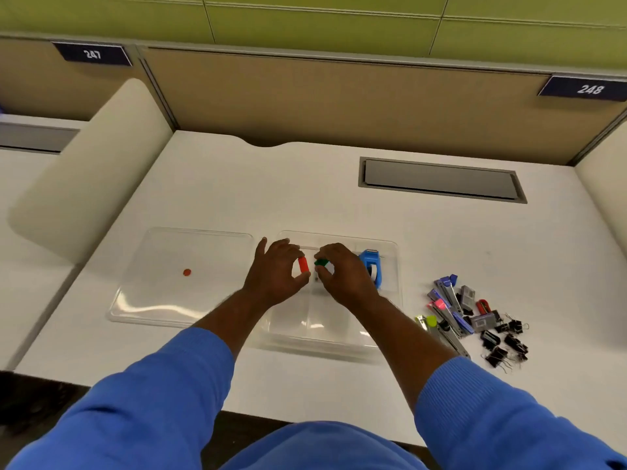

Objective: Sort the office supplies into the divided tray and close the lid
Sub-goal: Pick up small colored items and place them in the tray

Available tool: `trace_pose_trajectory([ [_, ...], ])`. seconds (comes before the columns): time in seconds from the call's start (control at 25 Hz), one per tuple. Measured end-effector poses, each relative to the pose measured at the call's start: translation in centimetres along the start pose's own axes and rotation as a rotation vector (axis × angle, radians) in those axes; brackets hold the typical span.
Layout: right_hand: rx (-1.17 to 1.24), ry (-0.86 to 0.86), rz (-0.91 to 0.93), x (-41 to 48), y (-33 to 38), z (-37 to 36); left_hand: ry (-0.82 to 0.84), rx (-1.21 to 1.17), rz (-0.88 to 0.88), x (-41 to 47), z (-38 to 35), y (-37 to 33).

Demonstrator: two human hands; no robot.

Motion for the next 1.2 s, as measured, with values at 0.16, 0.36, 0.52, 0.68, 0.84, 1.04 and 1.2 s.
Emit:
trace_pose_trajectory([
  [0.16,-0.049,0.015,-0.027,1.4,1.6,-2.6,0.017,-0.006,0.021,-0.5,0.1,2.9],
  [0.36,-0.063,0.077,-0.094,2.2,1.8,-4.2,0.032,-0.025,0.022,0.1,-0.1,4.0],
  [0.52,-0.077,0.046,-0.095,1.8,1.2,-3.9,0.013,-0.069,-0.012,0.7,0.0,3.4],
  [0.68,-0.073,0.020,-0.135,0.8,-0.1,-2.4,0.033,-0.109,-0.055,1.5,-0.2,1.3],
  [0.84,-0.035,-0.017,-0.150,-0.9,-2.1,-0.1,0.032,-0.140,-0.087,2.2,-0.8,-1.9],
  [1.04,-0.039,-0.104,-0.055,-4.0,-5.5,4.5,-0.008,-0.165,-0.113,3.0,-1.8,-8.1],
  [1.2,-0.023,-0.120,-0.038,-6.5,-9.2,8.5,-0.015,-0.198,-0.105,3.6,-3.2,-14.0],
])
Point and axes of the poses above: each hand's wrist, its own x-axis towards the middle knuckle, its own z-axis out of the back of the hand, y = z × x, the point moved 3 cm from there along x, towards the middle knuckle, and after that the axes turned 3 degrees about y, right-handed, at the moved point
